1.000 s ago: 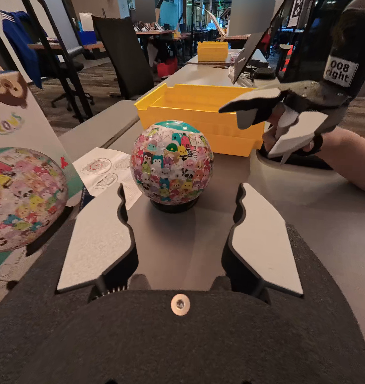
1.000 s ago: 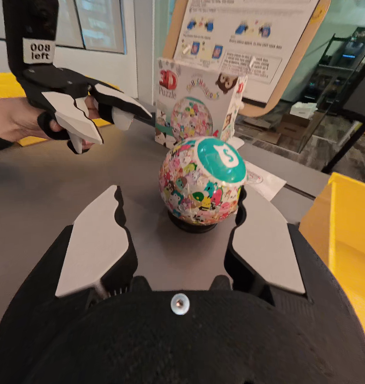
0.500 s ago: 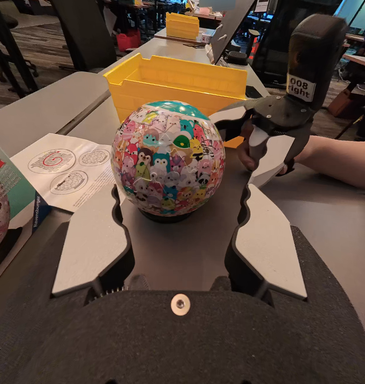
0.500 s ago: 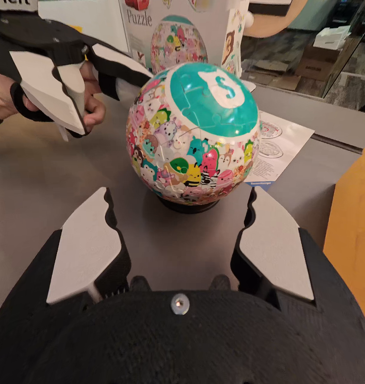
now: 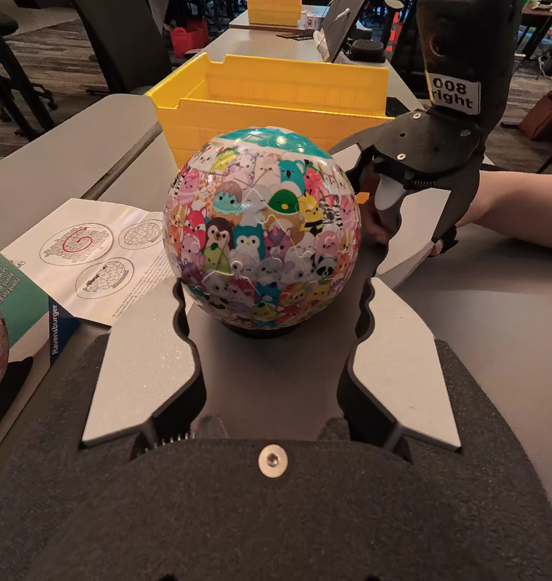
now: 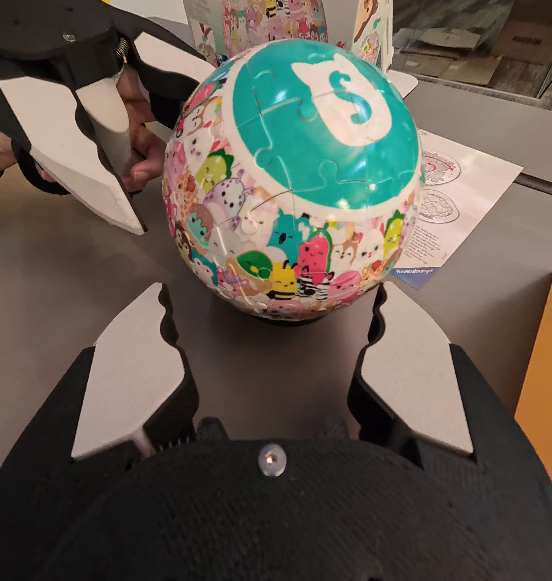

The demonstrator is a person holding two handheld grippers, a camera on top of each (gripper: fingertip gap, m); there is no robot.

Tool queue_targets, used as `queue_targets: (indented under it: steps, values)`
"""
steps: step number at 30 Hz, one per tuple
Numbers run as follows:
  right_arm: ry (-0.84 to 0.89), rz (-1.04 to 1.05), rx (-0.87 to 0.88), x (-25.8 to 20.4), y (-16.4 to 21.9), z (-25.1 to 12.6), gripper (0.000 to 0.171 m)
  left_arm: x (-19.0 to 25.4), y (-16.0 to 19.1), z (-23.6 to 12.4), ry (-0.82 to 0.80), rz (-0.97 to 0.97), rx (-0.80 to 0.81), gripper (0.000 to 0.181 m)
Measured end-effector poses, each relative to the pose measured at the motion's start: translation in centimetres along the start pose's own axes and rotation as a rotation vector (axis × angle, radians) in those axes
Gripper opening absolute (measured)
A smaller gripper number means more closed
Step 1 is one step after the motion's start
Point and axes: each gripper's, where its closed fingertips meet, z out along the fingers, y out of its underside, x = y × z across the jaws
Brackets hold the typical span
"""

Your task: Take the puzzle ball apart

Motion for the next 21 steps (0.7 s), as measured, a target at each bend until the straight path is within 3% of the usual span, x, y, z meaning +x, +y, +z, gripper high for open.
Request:
queue_targets:
  steps: [21]
  values:
    - [0.020, -0.014, -0.070, 0.5, 0.3, 1.4, 0.118, -0.6, 0.4, 0.0, -0.049, 0.011, -0.027, 0.100]
